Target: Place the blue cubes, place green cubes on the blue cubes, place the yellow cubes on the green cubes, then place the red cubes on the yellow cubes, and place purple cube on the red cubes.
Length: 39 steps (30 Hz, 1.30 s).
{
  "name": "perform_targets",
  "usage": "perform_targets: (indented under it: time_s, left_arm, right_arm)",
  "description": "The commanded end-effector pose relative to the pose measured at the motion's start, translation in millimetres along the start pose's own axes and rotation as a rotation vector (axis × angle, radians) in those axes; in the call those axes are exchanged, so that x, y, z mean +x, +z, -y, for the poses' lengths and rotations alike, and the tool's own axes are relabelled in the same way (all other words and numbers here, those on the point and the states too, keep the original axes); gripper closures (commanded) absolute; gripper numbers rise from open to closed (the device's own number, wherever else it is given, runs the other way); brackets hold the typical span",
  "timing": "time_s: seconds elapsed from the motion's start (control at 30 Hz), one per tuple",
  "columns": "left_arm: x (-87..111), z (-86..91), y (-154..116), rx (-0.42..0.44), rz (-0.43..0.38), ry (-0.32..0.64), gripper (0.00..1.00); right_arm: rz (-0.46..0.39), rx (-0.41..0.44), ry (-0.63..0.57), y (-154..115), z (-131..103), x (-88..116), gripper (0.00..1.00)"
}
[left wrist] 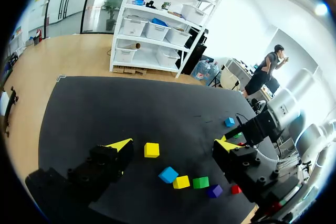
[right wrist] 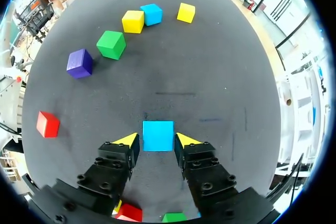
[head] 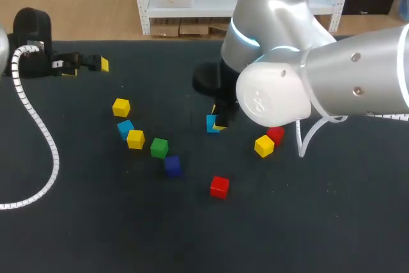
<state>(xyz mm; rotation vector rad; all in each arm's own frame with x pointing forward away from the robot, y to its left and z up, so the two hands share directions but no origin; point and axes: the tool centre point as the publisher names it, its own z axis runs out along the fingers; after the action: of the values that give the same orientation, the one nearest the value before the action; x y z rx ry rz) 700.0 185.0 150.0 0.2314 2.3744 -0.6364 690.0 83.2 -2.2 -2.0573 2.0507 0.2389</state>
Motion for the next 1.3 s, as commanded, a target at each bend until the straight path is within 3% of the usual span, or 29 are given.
perform_targets:
  time_s: [0.03,1.0,1.07,1.1,1.17,1.3]
  left_arm:
    - [0.0,0.0,0.0,0.000,0.000,0.000,0.00]
    - [0.0,0.0,0.0,0.000,0.000,0.000,0.00]
    - [0.0,0.0,0.0,0.000,0.000,0.000,0.00]
    - [0.0,0.0,0.0,0.000,0.000,0.000,0.00]
    - [0.0,0.0,0.0,0.000,0.000,0.000,0.00]
    - [0.0,0.0,0.0,0.000,0.000,0.000,0.00]
  right_arm:
    - [0.004,-0.008,-0.001,1.3,2.7,0.1,0.56]
    - [0.015,-0.011,-0.008,3.8,7.2,-4.4,0.57]
    - [0.009,-0.014,-0.011,2.5,6.2,-3.2,0.53]
    - [0.006,-0.017,-0.016,1.7,5.3,-2.6,0.42]
    - [0.002,-0.020,-0.020,-1.1,3.3,-1.3,0.01]
    - [-0.001,-0.008,-0.015,-13.7,-0.1,4.5,0.00]
